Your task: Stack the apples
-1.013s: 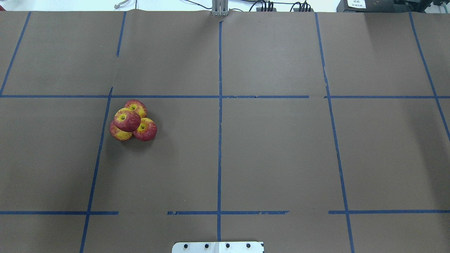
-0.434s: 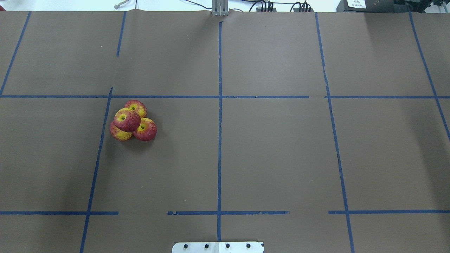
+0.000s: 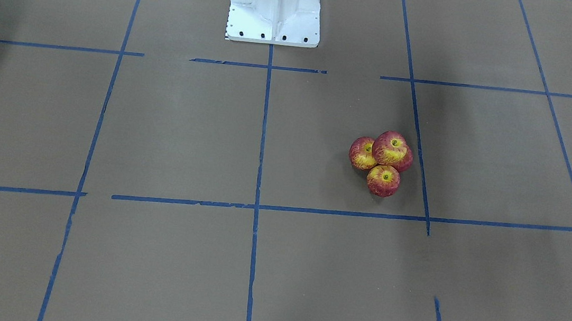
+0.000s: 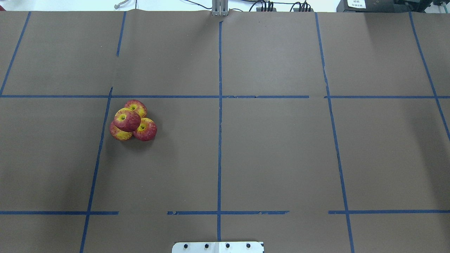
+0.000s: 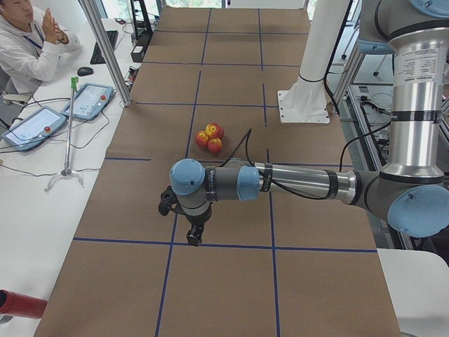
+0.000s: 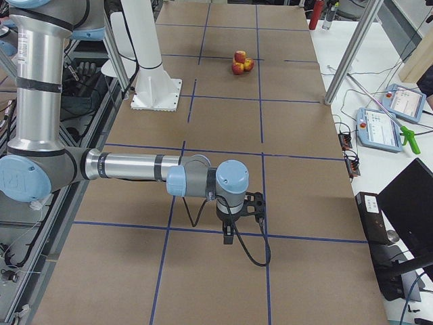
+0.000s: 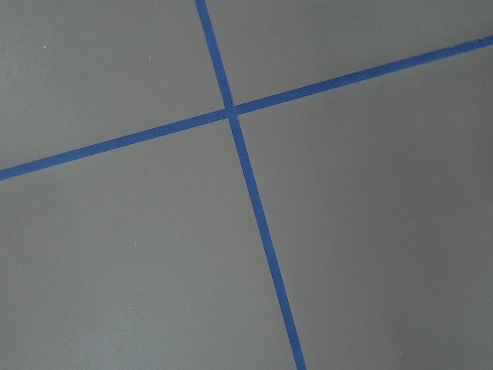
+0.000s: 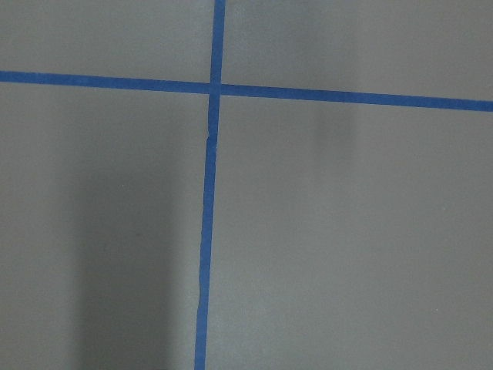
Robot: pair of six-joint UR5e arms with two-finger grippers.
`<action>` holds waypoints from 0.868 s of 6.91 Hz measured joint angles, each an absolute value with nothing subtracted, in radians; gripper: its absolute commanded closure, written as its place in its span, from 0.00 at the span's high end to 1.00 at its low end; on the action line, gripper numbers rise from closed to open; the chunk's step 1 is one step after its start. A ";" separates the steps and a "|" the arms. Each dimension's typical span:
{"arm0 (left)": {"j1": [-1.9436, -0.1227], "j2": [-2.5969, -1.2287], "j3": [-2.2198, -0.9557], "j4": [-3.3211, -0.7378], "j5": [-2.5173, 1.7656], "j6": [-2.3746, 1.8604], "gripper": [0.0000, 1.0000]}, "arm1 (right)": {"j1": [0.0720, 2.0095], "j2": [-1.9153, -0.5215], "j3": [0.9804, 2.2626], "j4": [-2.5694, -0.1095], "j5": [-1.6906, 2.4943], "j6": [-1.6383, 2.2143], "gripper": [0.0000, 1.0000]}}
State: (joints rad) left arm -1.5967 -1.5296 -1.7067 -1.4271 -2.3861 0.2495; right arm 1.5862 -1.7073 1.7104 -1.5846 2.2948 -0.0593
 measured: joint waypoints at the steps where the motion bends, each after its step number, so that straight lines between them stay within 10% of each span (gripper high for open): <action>1: -1.612 -1.529 -1.703 -1.429 -2.385 0.223 1.00 | 1.586 -1.707 1.710 -1.585 2.295 -0.060 1.00; 6: -1.621 -1.577 -1.692 -1.433 -2.378 0.213 1.00 | 1.586 -1.707 1.710 -1.585 2.295 -0.059 1.00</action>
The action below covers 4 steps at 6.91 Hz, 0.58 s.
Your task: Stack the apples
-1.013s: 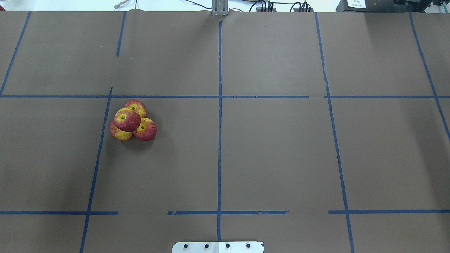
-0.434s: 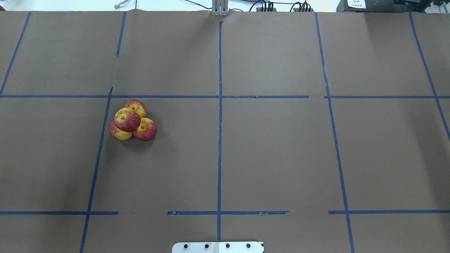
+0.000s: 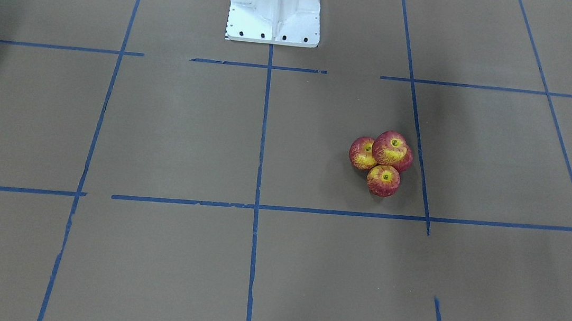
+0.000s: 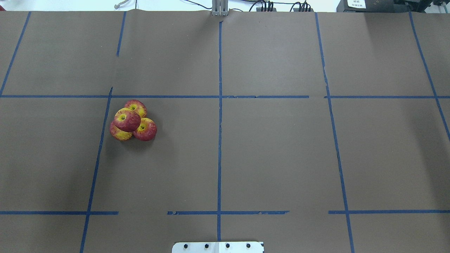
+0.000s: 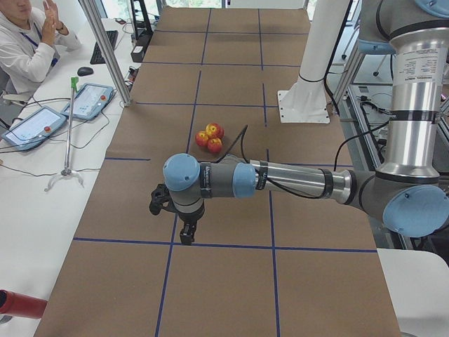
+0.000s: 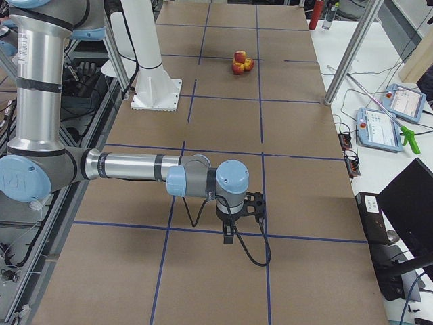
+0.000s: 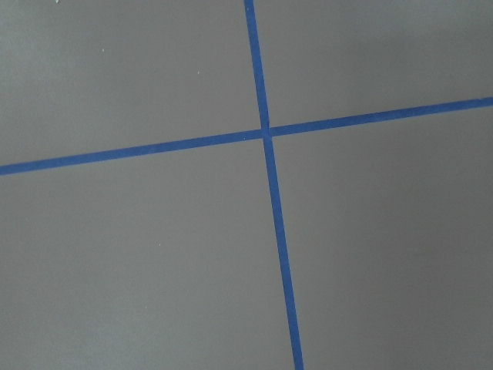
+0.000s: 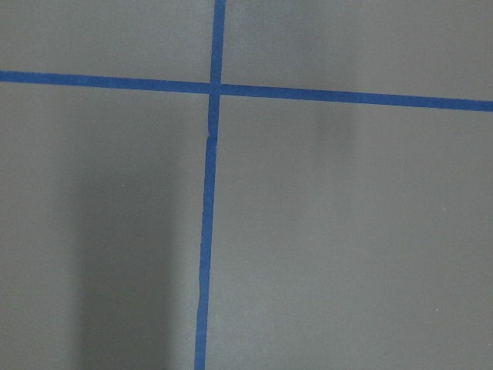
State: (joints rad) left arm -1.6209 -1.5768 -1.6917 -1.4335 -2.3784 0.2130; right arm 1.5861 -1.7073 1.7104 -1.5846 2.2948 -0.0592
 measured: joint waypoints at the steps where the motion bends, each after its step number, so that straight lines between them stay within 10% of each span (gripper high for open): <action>1: -1.618 -1.584 -1.684 -1.433 -2.377 0.214 1.00 | 1.586 -1.707 1.710 -1.585 2.295 -0.059 1.00; 4: -1.616 -1.580 -1.670 -1.432 -2.376 0.213 1.00 | 1.586 -1.707 1.710 -1.585 2.295 -0.059 1.00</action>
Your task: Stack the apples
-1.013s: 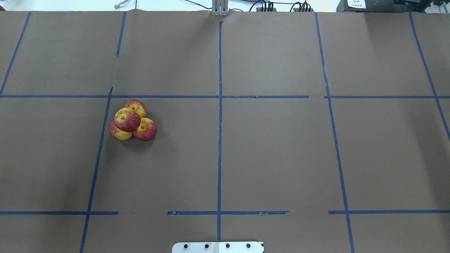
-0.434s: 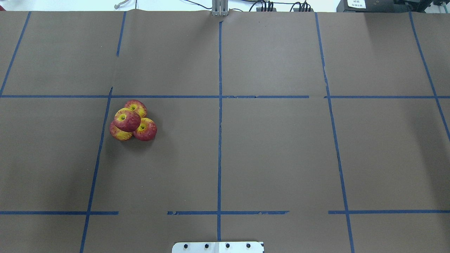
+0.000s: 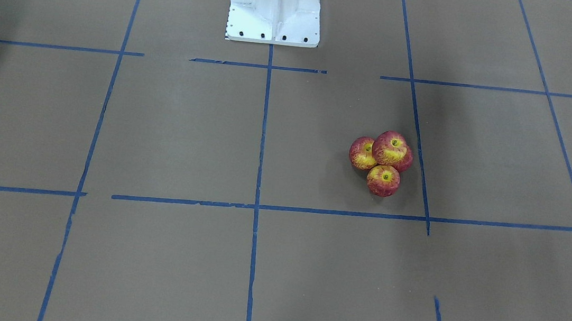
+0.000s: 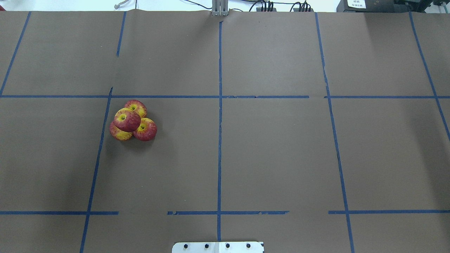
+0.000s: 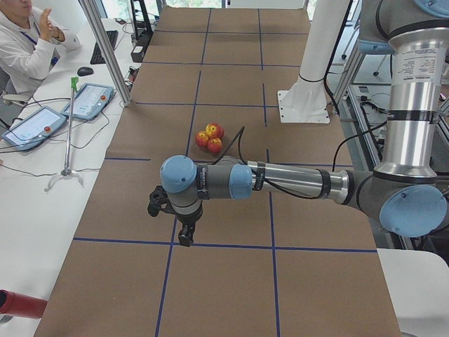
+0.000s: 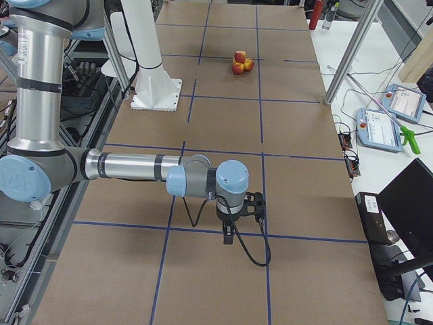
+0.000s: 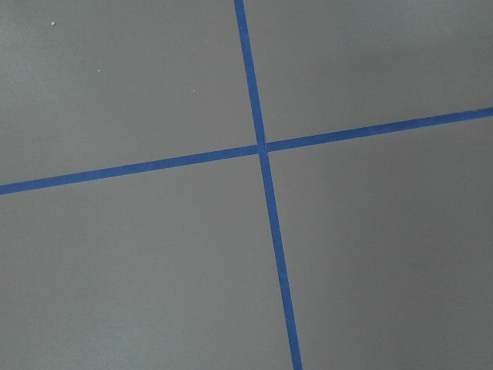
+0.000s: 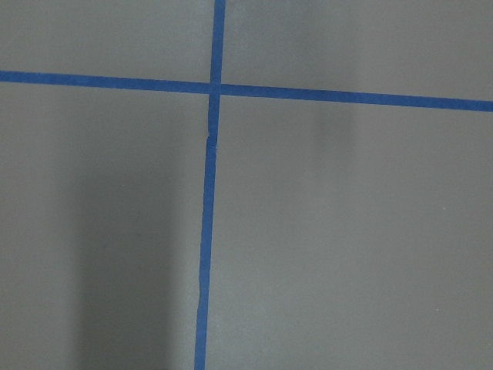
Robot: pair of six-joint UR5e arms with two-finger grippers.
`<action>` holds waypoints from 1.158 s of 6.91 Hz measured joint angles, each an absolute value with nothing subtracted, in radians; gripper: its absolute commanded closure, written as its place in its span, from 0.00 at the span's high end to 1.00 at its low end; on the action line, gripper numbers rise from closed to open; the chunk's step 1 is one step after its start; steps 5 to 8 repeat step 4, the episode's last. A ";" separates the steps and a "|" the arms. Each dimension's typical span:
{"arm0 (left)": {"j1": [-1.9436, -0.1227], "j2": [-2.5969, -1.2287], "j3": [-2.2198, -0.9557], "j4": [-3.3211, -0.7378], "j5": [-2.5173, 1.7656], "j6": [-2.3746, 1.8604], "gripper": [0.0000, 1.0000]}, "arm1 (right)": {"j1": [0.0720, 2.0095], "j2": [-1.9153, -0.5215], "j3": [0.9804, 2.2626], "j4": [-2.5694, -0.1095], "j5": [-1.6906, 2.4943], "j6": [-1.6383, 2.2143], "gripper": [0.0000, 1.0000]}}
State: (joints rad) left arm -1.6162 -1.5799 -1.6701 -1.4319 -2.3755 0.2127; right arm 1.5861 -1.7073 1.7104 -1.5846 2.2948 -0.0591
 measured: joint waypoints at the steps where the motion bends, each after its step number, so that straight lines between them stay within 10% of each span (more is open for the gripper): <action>1: -1.616 -1.580 -1.665 -1.433 -2.377 0.213 1.00 | 1.586 -1.707 1.710 -1.585 2.295 -0.059 1.00; 8: -1.616 -1.583 -1.652 -1.442 -2.386 0.214 1.00 | 1.586 -1.707 1.710 -1.585 2.295 -0.060 1.00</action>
